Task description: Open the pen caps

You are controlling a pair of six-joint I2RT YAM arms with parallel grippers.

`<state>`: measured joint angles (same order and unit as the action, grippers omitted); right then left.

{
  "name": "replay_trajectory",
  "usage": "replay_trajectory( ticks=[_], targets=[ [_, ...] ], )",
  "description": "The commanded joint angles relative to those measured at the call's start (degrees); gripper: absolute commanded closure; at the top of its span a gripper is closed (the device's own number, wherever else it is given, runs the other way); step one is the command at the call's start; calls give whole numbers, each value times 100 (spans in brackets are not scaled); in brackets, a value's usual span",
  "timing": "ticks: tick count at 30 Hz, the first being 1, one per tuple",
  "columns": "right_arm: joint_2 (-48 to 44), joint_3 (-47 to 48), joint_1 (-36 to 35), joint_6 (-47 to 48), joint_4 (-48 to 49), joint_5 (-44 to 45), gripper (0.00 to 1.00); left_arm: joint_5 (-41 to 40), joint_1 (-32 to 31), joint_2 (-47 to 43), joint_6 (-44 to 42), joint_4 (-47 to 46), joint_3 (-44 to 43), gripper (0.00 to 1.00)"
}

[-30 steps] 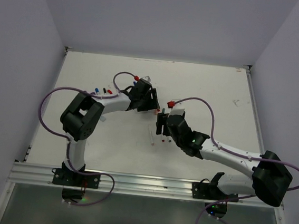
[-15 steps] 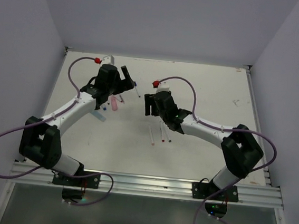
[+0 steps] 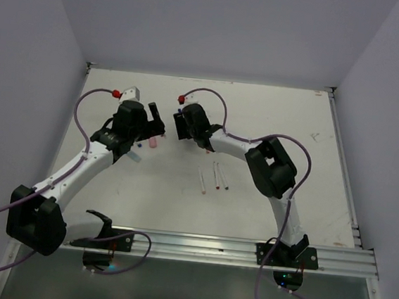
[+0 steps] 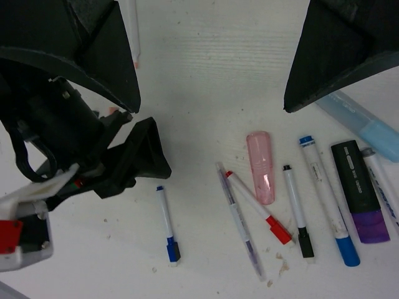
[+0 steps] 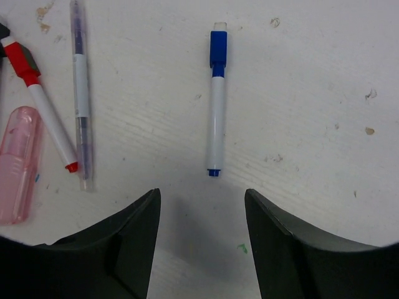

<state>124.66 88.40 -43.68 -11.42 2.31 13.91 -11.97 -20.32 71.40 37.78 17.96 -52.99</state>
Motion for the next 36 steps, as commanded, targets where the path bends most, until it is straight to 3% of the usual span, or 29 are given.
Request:
replay_trajectory(
  ticks=[1, 10, 13, 14, 17, 27, 36],
  targets=[
    [417, 781, 105, 140, -352, -11, 41, -262, 28, -467, -192, 94, 227, 1],
    [1507, 2145, 114, 70, -1415, 59, 52, -210, 28, -855, -139, 33, 711, 1],
    [1500, 2182, 114, 43, -1601, 15, 71, -140, 19, -838, -131, -37, 746, 2],
    [1421, 2068, 114, 43, -1541, 6, 82, -113, 28, -829, -131, -55, 746, 2],
    [922, 1392, 114, -9, -1233, -160, 99, 27, 28, -750, -122, -187, 720, 2],
    [-1370, -1629, 9, -449, -29, -732, 100, 1168, 19, -153, 317, -846, 711, 2],
    [-3008, -3143, -342, -862, 815, -934, 100, 2303, -7, 524, 871, -1690, 720, 8]
  ],
)
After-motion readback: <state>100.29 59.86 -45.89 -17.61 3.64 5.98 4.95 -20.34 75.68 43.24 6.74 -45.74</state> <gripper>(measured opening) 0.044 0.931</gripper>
